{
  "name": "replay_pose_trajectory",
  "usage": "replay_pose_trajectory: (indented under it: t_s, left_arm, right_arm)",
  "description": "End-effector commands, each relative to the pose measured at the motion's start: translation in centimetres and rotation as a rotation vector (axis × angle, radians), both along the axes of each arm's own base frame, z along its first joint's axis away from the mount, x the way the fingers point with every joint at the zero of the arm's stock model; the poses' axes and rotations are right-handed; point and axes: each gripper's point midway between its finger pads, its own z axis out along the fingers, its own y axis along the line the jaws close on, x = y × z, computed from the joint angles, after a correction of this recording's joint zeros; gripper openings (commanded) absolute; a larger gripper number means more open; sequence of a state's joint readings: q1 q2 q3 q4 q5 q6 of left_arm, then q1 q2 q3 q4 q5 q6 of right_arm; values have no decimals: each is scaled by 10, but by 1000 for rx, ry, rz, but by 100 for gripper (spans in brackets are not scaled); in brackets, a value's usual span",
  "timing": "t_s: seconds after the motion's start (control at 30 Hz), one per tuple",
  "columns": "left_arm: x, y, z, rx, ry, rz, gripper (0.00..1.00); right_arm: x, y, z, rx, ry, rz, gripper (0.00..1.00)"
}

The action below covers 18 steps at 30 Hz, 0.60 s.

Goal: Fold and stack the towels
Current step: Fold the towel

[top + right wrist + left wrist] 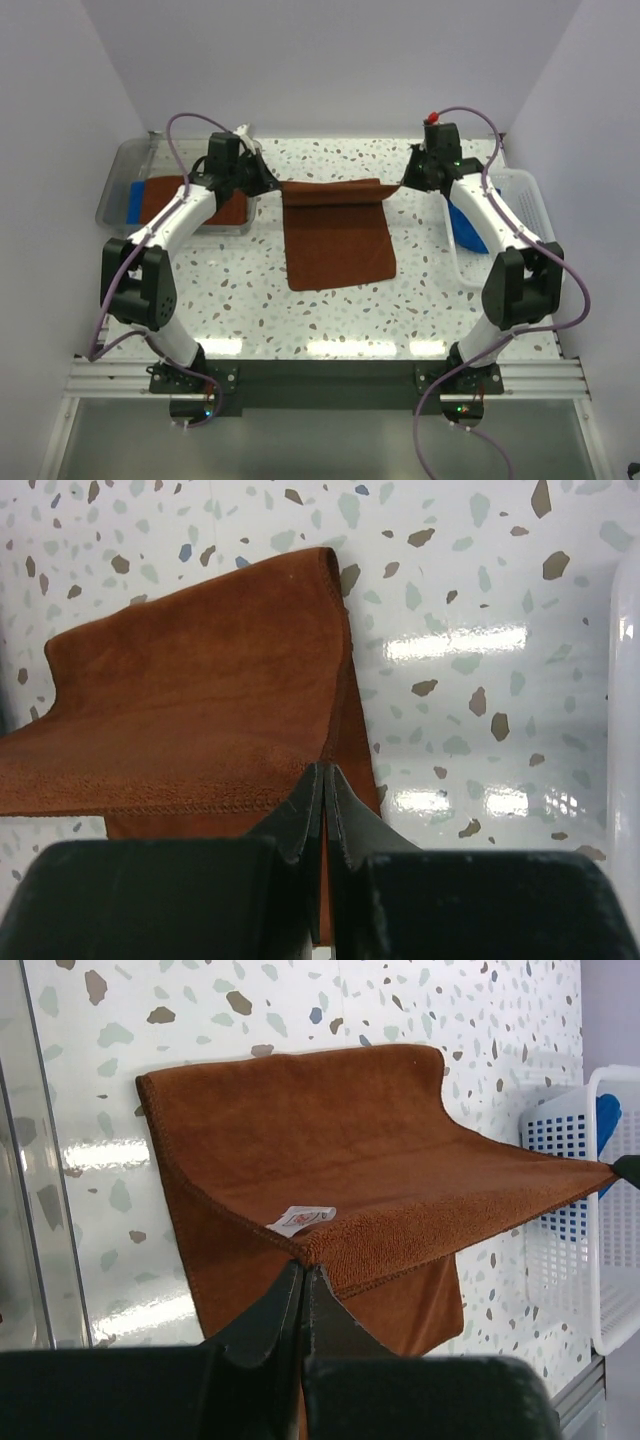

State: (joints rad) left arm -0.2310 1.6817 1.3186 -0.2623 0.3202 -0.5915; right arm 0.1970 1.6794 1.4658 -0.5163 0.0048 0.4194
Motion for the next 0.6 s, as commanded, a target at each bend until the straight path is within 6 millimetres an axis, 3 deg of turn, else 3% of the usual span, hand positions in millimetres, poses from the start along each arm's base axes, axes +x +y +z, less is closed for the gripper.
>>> replay_pose_trajectory:
  t_s: [0.0,0.1,0.23,0.33,0.4,0.43,0.47,0.5,0.53,0.57]
  left_arm:
    - [-6,6,35,9,-70,31,0]
    - [-5,11,48,29,-89,48,0]
    - [-18,11,55,49,-78,49,0]
    - [-33,12,52,49,-54,57,0]
    - [-45,13,40,51,-22,64,0]
    - [-51,13,44,38,-28,71,0]
    - [-59,11,40,34,-16,65,0]
    - [-69,10,25,35,23,69,0]
    - [-77,8,24,23,19,61,0]
    - [-90,5,4,33,64,48,0]
  right_arm:
    - [-8,-7,29,7,-48,-23,0]
    - [-9,-7,39,9,-59,-18,0]
    - [-18,-6,48,23,-66,-13,0]
    - [-29,-8,38,25,-39,-19,0]
    - [-42,-5,32,47,-17,-6,0]
    - [-47,-4,28,50,-8,-5,0]
    - [-56,-5,15,52,25,-7,0]
    - [-63,-4,16,61,23,-1,0]
    - [-69,-4,12,66,34,1,0]
    - [-79,-5,-3,65,70,4,0]
